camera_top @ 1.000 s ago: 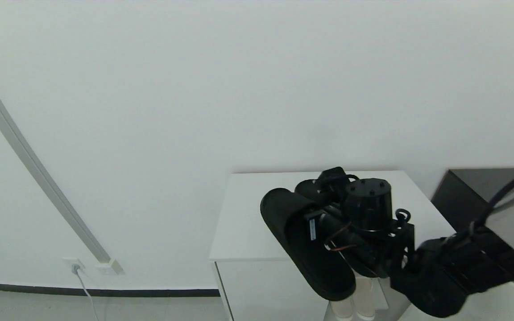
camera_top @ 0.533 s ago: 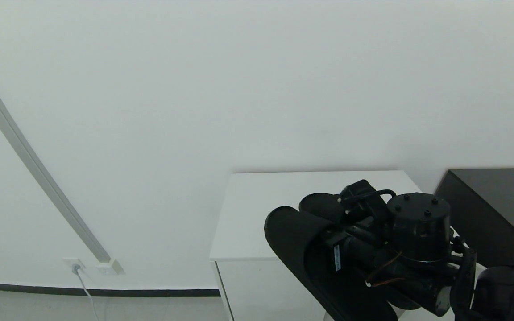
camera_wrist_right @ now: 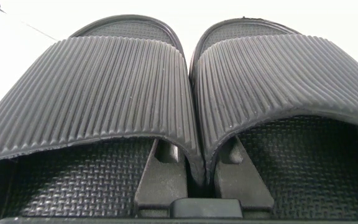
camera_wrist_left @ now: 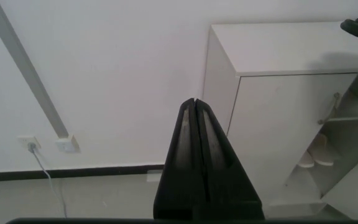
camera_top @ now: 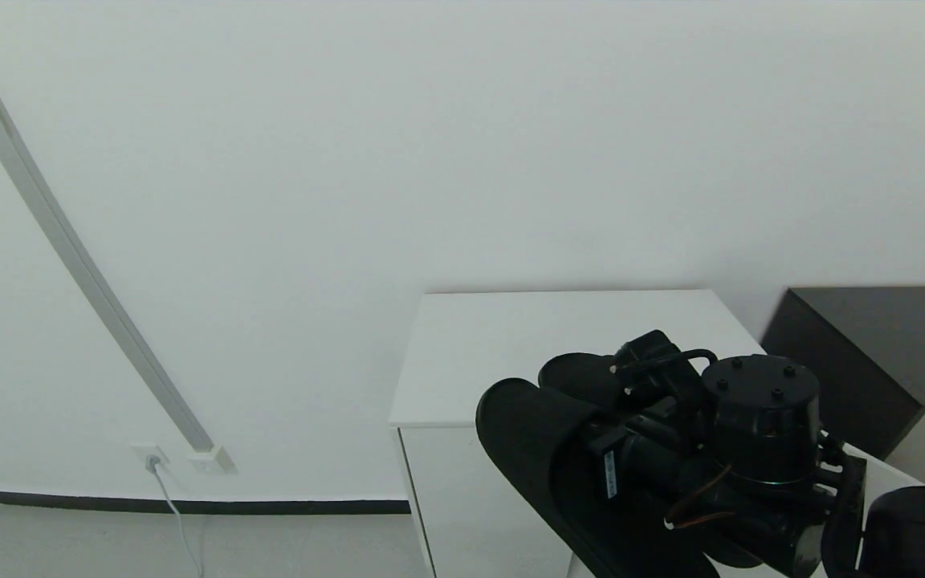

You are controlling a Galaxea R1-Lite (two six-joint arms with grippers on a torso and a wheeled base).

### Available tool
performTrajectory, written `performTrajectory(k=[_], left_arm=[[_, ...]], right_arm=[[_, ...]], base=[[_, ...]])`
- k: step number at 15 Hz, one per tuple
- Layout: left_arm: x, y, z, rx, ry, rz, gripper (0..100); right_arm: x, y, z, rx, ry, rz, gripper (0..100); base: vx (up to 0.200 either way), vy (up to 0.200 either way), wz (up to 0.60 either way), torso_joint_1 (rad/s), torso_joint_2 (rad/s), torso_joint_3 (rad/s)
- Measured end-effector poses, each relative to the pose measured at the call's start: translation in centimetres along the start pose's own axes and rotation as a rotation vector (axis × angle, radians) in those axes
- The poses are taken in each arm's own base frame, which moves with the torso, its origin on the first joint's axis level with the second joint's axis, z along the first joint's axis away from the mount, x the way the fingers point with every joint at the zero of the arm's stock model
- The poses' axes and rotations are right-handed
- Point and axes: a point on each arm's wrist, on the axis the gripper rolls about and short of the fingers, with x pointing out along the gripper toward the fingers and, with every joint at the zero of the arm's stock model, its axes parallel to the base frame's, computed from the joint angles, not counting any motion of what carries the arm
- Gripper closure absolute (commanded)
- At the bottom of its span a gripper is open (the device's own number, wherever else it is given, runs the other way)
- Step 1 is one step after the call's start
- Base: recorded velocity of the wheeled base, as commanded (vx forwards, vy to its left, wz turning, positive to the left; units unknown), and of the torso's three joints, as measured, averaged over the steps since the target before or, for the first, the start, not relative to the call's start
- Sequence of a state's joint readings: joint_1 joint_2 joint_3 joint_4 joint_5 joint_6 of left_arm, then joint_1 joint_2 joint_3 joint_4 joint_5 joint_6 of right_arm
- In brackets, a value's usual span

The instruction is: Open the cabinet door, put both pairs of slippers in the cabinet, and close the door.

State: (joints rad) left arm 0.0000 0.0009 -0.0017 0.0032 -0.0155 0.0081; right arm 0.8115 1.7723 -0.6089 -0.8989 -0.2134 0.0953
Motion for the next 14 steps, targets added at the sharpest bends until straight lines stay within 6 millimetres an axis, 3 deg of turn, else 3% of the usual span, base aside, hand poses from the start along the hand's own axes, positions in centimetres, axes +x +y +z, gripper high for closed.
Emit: performTrajectory(k=[13,14], left_arm=[[0.00,0.00,0.00,0.000,-0.001,0.000,100],[0.00,0.00,0.00,0.000,0.000,0.000,100]], right_arm=[[0.00,0.01,-0.03,0.002,0.001,-0.006,100],[0.00,0.00,-0.03,0.002,0.000,-0.008,100]], base=[[0.000,0.000,0.00,0.000,0.00,0.000],[0.000,-0.200,0.00,0.002,0.01,0.002]])
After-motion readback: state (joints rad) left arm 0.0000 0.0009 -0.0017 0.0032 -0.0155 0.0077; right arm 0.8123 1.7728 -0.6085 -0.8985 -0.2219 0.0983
